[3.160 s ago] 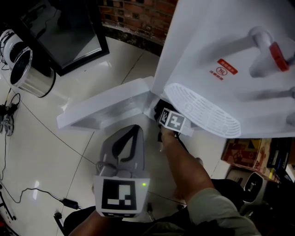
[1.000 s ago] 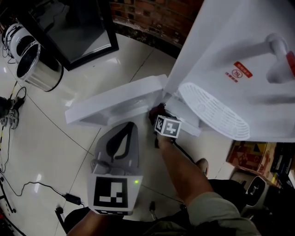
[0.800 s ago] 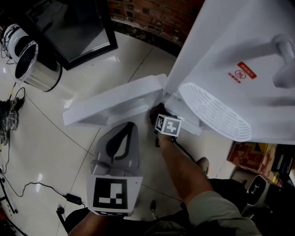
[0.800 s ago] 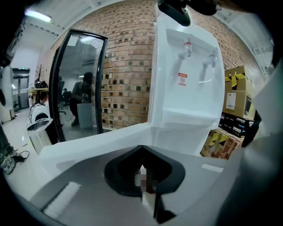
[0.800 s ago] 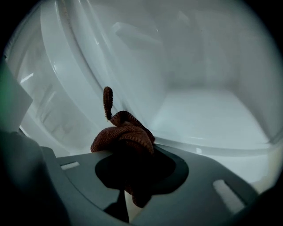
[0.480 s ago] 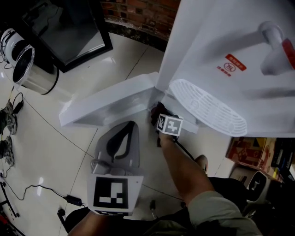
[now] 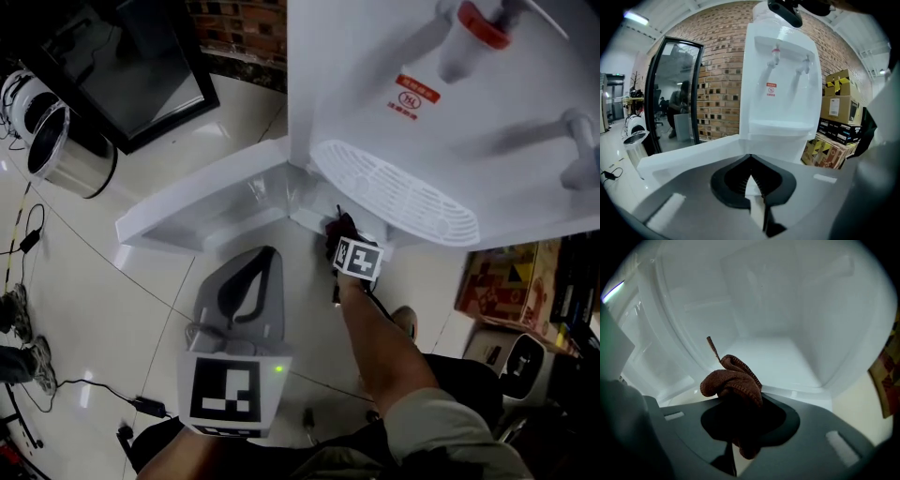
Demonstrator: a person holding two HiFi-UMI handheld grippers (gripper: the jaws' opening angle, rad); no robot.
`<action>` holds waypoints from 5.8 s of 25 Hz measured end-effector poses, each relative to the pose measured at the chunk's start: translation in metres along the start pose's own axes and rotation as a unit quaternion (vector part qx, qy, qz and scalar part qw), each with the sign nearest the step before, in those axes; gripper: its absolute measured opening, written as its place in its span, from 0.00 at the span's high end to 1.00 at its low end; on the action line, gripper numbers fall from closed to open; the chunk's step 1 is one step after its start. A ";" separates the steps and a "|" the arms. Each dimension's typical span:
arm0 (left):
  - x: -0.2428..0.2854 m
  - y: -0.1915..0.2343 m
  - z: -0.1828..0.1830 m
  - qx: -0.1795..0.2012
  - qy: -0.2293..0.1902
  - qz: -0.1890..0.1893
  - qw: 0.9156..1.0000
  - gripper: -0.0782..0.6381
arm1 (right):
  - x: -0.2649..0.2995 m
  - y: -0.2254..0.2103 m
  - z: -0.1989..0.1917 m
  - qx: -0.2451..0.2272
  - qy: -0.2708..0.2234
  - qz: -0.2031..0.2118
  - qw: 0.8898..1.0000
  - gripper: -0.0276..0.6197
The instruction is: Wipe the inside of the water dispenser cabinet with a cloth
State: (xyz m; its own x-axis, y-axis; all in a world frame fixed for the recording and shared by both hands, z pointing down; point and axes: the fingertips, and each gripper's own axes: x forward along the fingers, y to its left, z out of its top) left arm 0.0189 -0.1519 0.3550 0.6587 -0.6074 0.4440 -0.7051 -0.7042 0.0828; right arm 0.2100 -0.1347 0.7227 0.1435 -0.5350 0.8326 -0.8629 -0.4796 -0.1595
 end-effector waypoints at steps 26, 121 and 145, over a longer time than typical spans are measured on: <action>-0.037 -0.084 0.022 0.029 -0.042 -0.048 0.998 0.89 | -0.087 -0.136 -0.004 -0.025 0.006 -0.026 0.999 0.80; -0.091 -0.061 -0.110 0.308 0.192 -0.242 0.900 0.85 | -0.539 -0.109 0.145 -0.129 -0.361 0.198 0.902 0.79; 0.075 -0.200 -0.039 0.335 0.038 -0.207 0.918 0.89 | -0.501 -0.125 0.149 -0.169 -0.308 0.191 0.916 0.79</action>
State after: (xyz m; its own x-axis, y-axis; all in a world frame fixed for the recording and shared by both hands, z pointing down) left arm 0.1991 -0.0417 0.4066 0.7956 -0.2266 0.5619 -0.0613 -0.9528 -0.2973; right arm 0.3178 0.0895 0.2461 -0.0448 -0.9603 0.2755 -0.9931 0.0128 -0.1168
